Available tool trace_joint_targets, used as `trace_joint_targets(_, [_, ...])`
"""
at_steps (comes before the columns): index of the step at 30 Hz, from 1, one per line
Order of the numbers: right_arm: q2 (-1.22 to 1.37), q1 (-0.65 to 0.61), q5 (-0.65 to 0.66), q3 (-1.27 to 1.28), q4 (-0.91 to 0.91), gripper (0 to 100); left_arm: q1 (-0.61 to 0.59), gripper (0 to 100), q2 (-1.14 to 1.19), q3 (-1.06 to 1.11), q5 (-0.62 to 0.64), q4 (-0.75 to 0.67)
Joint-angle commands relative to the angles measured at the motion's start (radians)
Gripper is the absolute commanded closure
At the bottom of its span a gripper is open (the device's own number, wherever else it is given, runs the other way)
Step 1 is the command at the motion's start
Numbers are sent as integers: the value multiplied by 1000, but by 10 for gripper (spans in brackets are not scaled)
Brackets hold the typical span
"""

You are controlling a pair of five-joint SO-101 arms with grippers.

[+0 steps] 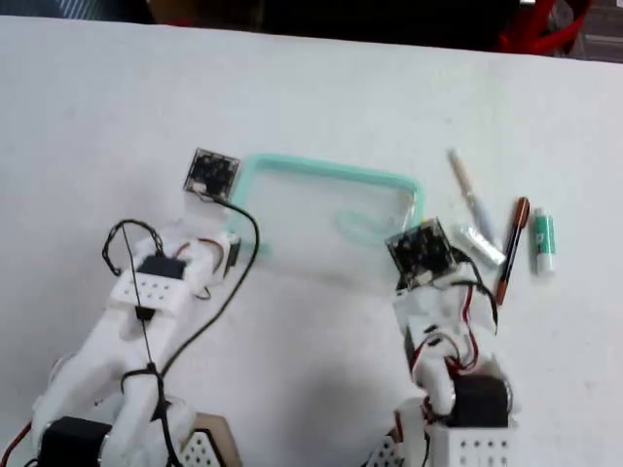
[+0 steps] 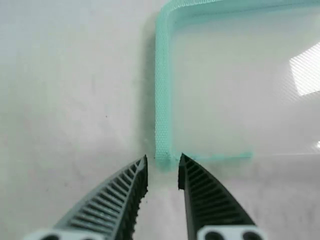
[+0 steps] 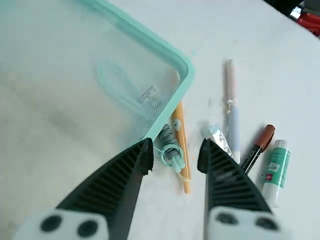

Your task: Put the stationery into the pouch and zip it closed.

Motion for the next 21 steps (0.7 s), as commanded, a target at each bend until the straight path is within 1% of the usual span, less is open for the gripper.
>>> trace_joint_targets(1, [341,2,-12,-218,21,840,5,879,-33,-11,-9,-21])
trace_joint_targets(4, [562,10,11,-344,108,840,5,879,-33,-11,-9,-21])
trace_joint_targets(7, [702,58,124,-367,62,840,5,879,-33,-11,-9,-21])
trace_joint_targets(10, [796,134,201,-367,-1,840,5,879,-33,-11,-9,-23])
trace_joint_targets(12, [840,177,256,-370,-10,840,5,879,-33,-11,-9,-23])
trace_joint_targets(15, [898,197,384,-364,-15,840,5,879,-31,-6,-9,-46])
trace_joint_targets(17, [941,199,437,-367,-22,840,5,879,-28,-6,-9,-49])
trace_joint_targets(21, [1024,202,408,-365,-116,840,5,879,-28,-6,-9,-49])
